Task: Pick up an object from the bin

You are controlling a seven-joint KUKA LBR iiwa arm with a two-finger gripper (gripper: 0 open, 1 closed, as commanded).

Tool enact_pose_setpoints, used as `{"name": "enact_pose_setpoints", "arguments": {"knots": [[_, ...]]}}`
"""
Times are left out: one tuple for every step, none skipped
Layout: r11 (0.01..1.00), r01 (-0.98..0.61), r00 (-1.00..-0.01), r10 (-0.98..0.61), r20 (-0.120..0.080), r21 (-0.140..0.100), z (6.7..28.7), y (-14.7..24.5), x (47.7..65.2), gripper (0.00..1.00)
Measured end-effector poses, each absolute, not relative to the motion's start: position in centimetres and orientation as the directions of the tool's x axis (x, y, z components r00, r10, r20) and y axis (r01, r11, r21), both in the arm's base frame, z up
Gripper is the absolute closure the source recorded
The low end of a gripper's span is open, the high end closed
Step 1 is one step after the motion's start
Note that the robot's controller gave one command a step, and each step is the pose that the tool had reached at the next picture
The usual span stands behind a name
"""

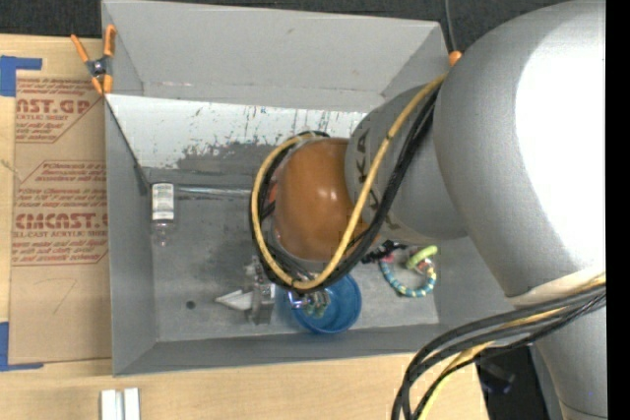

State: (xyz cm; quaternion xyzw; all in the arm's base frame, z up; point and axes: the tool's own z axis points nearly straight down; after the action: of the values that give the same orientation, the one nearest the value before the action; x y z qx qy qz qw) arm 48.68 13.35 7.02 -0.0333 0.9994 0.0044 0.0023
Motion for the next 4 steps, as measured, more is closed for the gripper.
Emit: {"name": "enact_pose_setpoints", "arguments": {"knots": [[0.999, -0.041, -0.999, -0.041, -0.006, 0.011, 7.0, 13.3, 48.9, 1.0], [0.999, -0.051, -0.999, -0.05, -0.008, 0.01, 7.0, 13.2, 48.7, 1.0], [0.999, -0.052, -0.999, -0.052, -0.008, 0.01, 7.0, 13.1, 48.6, 1.0], [0.999, -0.034, -0.999, -0.034, -0.018, 0.014, 12.5, 13.9, 53.8, 1.0]]}}
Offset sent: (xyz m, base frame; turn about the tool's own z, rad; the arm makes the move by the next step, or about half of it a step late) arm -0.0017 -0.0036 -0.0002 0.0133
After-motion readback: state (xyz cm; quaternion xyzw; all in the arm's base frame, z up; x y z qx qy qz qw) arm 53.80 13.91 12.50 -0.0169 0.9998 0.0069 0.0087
